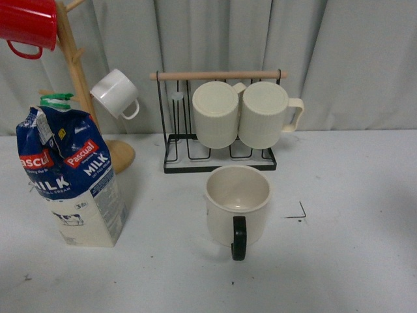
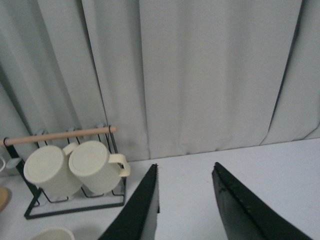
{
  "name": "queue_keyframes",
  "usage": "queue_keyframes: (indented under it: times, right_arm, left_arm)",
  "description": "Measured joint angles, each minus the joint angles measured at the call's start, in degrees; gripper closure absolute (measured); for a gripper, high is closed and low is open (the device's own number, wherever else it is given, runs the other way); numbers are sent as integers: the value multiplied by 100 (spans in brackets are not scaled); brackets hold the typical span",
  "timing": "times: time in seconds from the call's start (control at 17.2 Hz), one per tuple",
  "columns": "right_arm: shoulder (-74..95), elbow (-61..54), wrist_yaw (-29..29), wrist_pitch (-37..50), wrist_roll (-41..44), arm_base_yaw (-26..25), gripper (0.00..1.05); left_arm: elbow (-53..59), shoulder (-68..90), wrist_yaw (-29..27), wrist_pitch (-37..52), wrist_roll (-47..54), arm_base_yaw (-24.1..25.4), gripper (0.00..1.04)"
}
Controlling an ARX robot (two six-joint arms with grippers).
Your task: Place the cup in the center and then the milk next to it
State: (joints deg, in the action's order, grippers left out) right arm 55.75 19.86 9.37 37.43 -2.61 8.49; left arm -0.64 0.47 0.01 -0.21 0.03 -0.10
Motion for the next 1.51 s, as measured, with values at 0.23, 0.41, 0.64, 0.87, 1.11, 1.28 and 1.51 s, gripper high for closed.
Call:
queue_keyframes:
  times: [0.23, 0.41, 0.64, 0.87, 1.11, 1.28, 1.51]
  right_arm:
    - [-654, -1580, -835, 732, 195, -890, 104]
    - [-603, -1836, -901, 861, 216, -881, 103]
    - [-944, -1886, -911, 595, 223, -881, 103]
    - [-1596, -1888, -918, 144, 223, -881, 103]
    - [-2476, -1917, -918, -684, 225, -881, 103]
    - [-3123, -1919, -918, -1314, 225, -881, 103]
    - [-3397, -1919, -918, -1547, 225, -881, 103]
  left_arm:
    - [0, 0, -9, 0, 0, 0, 7]
    - [0, 0, 2, 0, 0, 0, 7]
    - [0, 0, 0, 2, 0, 0, 7]
    - [0, 0, -4, 2, 0, 0, 7]
    - [0, 0, -2, 2, 0, 0, 7]
    - [0, 0, -2, 2, 0, 0, 7]
    - [0, 0, -2, 2, 0, 0, 7]
